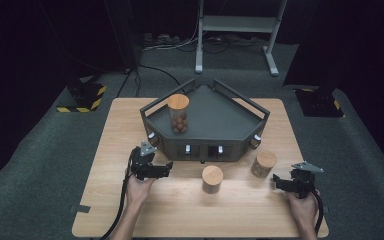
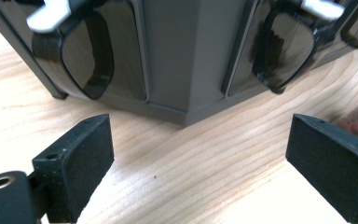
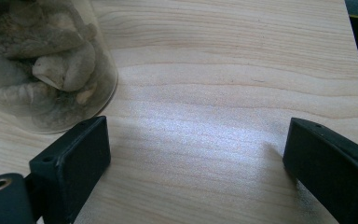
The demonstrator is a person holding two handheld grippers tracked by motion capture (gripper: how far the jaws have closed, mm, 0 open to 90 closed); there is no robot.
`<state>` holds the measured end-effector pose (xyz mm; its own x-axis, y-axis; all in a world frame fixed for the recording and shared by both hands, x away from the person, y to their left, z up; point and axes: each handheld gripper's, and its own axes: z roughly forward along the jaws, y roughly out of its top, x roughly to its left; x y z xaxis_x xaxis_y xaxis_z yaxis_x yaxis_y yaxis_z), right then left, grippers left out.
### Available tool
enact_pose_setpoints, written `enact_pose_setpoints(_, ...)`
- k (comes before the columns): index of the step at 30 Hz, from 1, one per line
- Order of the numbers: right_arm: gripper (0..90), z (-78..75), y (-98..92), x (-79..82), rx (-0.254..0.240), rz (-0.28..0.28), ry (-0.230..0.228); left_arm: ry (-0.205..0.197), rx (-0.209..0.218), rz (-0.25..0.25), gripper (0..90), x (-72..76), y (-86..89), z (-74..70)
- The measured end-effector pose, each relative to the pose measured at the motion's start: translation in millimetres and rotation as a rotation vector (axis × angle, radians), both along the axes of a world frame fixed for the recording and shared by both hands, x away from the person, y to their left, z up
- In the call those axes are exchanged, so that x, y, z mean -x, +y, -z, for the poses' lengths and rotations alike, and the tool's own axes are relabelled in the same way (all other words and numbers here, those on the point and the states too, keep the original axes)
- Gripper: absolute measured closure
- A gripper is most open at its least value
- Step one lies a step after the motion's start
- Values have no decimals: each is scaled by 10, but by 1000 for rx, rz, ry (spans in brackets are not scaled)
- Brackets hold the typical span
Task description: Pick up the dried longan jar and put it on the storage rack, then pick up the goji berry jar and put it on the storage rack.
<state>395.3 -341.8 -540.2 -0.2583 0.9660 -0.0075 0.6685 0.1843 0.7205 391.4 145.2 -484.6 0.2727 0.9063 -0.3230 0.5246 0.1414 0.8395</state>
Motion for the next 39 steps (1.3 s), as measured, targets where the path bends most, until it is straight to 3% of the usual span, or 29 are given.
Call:
enact_pose_setpoints(14,69,0,0,1,0,0,0,21,-13,-10,68,6,-41,262)
enact_pose_setpoints(39,69,0,0,0,1,0,-1,61,-20,-38,60,-22,-77,548)
